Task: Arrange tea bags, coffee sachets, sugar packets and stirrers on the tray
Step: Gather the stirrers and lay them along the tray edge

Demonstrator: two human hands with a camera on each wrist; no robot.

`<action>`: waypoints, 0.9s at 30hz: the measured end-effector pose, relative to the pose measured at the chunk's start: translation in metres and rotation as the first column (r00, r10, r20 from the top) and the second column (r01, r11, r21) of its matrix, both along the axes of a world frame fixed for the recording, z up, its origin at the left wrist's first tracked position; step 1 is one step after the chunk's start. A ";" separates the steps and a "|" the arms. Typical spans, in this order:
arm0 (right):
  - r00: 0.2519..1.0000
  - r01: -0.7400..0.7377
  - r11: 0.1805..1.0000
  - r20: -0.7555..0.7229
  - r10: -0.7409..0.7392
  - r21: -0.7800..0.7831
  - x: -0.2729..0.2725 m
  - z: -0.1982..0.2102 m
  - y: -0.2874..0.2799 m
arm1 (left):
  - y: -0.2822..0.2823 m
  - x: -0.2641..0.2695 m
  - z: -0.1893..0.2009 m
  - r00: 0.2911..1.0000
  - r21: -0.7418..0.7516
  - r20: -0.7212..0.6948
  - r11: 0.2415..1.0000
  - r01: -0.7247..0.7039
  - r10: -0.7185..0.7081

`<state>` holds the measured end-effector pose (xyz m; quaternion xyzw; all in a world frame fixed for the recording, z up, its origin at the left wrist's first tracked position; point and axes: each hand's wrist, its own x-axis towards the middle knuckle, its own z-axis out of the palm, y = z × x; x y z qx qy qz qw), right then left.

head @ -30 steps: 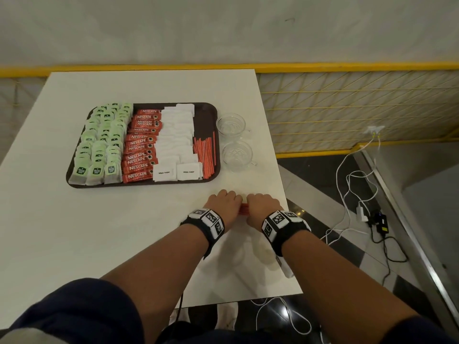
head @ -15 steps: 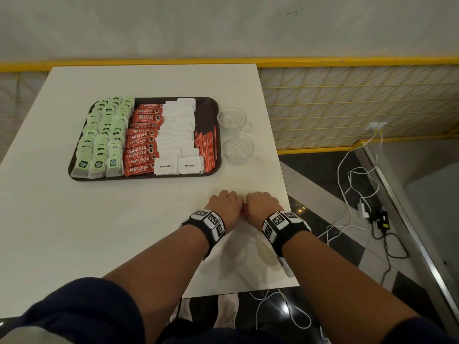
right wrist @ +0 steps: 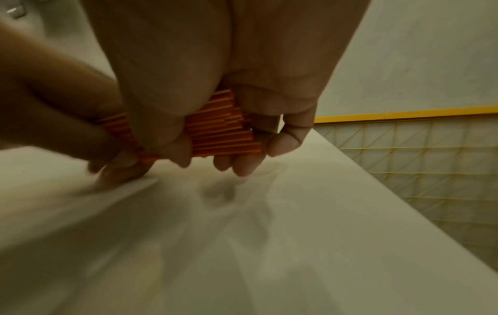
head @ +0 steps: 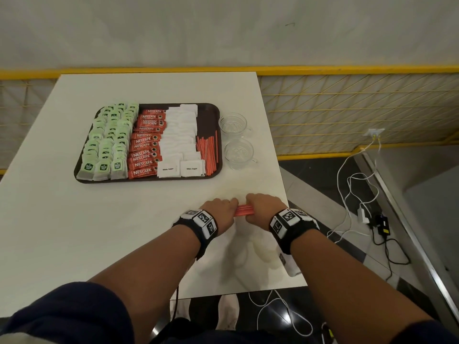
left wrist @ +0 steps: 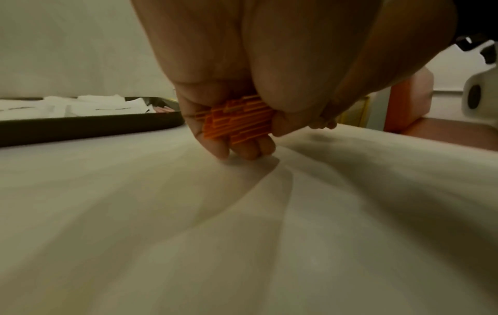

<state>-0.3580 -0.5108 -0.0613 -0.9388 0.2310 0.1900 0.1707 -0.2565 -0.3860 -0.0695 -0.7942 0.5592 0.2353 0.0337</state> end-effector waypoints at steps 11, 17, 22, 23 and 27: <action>0.840 0.355 0.749 0.162 -0.518 0.559 0.011 0.086 -0.011 | 0.029 0.056 0.066 0.839 -0.267 -0.503 0.885 -0.381 0.209; 0.682 0.105 0.498 0.302 -0.666 0.861 0.068 0.146 0.039 | 0.039 0.072 0.122 0.847 -0.347 -0.526 0.893 -0.288 0.069; 0.599 0.011 0.553 0.437 -0.671 0.833 0.104 0.170 0.072 | 0.065 0.098 0.156 0.800 -0.394 -0.599 0.861 -0.322 0.026; 0.589 0.010 0.571 0.456 -0.667 0.821 0.109 0.173 0.077 | 0.071 0.103 0.160 0.786 -0.397 -0.618 0.855 -0.334 0.021; 0.572 -0.010 0.616 0.510 -0.643 0.788 0.130 0.183 0.099 | 0.094 0.128 0.163 0.690 -0.344 -0.722 0.836 -0.428 0.056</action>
